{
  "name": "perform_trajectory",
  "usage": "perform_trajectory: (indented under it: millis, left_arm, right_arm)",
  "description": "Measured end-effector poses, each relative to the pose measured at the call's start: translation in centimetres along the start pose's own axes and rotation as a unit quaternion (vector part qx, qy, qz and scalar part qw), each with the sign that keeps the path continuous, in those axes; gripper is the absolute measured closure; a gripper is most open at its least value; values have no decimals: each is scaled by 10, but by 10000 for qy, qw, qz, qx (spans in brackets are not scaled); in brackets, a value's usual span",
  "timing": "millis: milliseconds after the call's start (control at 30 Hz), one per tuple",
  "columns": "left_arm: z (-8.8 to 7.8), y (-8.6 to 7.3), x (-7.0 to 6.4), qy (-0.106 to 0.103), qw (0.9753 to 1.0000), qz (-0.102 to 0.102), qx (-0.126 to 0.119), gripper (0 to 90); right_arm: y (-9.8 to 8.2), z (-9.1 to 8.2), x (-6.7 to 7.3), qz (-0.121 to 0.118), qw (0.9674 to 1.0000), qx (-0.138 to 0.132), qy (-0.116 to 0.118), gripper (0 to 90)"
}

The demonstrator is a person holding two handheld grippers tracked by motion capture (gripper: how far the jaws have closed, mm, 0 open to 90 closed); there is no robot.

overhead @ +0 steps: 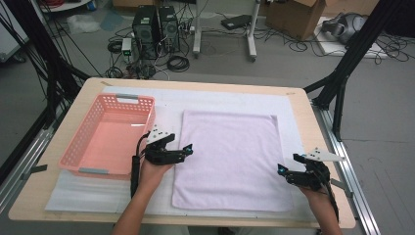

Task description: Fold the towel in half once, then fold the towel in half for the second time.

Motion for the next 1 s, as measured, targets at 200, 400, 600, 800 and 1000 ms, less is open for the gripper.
perform_trajectory:
  millis: [200,400,600,800,1000]
  left_arm:
    - [-3,4,0,-49,10000,4,-29,183]
    - [0,8,1,-77,9999,-34,-69,181]
    - [6,5,4,-109,9998,-149,-7,179]
    - [13,7,13,86,9996,-75,240,204]
    - [30,15,27,357,9983,-76,454,263]
  right_arm:
    - [12,5,4,-57,9999,-30,102,201]
    - [23,5,1,-112,9999,-117,48,197]
    - [30,14,-5,-35,10000,-41,12,192]
    - [33,30,-15,151,9998,122,101,197]
    - [35,50,-30,393,9986,346,-87,197]
Point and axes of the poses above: each handheld gripper's, and its own axes: z roughly forward along the jaws, y roughly out of its top, x roughly to its left, the point moved 2 cm from there along z, roughly forward along the jaws, and after that the axes turned 8 degrees about -x, right-handed, at the moved point
